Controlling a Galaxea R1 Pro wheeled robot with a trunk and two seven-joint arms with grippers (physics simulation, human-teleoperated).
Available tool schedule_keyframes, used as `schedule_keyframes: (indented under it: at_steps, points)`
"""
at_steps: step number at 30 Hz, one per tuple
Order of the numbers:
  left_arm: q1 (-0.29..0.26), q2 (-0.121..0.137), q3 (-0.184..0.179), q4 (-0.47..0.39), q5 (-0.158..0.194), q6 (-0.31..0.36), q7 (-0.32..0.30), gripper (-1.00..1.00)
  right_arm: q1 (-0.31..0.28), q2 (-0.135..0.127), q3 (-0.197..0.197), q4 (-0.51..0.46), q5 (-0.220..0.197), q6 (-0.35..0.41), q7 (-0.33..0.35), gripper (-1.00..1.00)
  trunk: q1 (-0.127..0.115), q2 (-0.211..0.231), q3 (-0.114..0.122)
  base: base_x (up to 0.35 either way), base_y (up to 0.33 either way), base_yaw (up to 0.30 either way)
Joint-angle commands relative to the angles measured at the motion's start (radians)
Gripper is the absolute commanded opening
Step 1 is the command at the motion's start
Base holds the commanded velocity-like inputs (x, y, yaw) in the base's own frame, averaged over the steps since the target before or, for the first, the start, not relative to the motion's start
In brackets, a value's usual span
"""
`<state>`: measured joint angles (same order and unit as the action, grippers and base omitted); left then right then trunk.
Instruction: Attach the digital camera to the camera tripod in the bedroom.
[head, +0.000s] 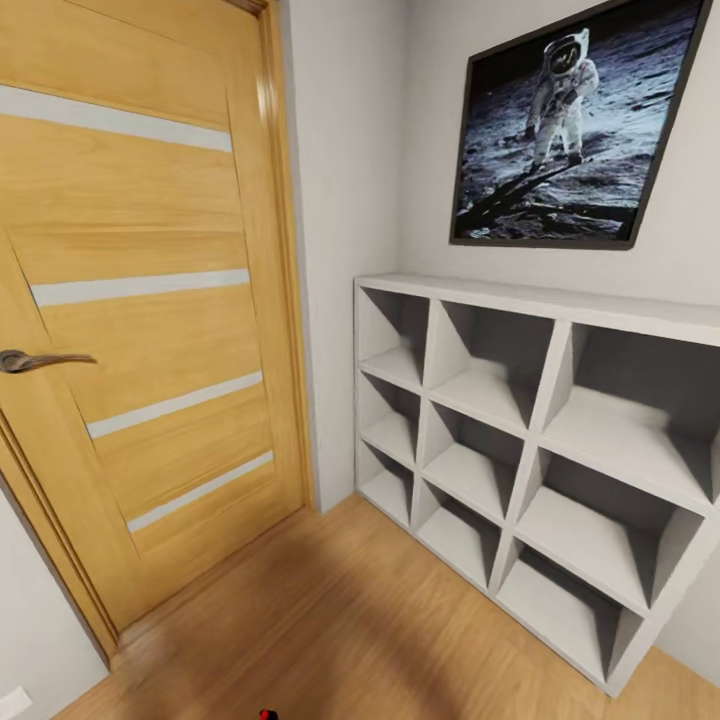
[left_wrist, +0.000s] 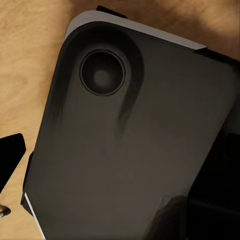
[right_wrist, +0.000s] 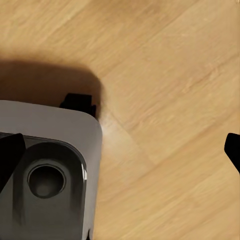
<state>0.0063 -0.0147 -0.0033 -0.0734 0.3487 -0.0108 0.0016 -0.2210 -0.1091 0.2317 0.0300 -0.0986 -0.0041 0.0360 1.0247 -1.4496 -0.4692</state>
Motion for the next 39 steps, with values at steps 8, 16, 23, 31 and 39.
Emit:
schedule_keyframes:
  at_steps: [8, 16, 23, 31, 39]
  points:
    - [0.001, -0.001, 0.000, -0.002, 0.006, -0.001, 0.000, 1.00, -0.001, -0.001, 0.009, 0.002, -0.010, 0.000, 0.005, 1.00, 0.000, 0.000, -0.001, 0.045, 0.044, 0.000]
    - [0.001, -0.003, 0.001, -0.003, 0.006, -0.003, 0.001, 1.00, -0.001, 0.002, 0.008, 0.002, -0.010, 0.003, 0.004, 1.00, 0.000, 0.000, -0.001, -0.059, 0.036, 0.000]
    - [0.001, -0.004, 0.001, -0.003, 0.005, -0.003, 0.001, 1.00, -0.001, 0.003, 0.008, 0.002, -0.010, 0.007, 0.004, 1.00, 0.000, 0.000, -0.001, -0.211, 0.086, 0.000]
    - [0.001, -0.005, 0.000, -0.003, 0.004, -0.003, 0.000, 1.00, -0.001, 0.004, 0.008, 0.002, -0.011, 0.009, 0.005, 1.00, 0.000, 0.000, -0.001, -0.050, 0.020, 0.016]
    - [0.001, -0.004, 0.000, -0.003, 0.004, -0.003, 0.000, 1.00, -0.001, 0.002, 0.008, 0.002, -0.011, 0.009, 0.004, 1.00, 0.000, 0.000, -0.001, -0.006, 0.002, 0.191]
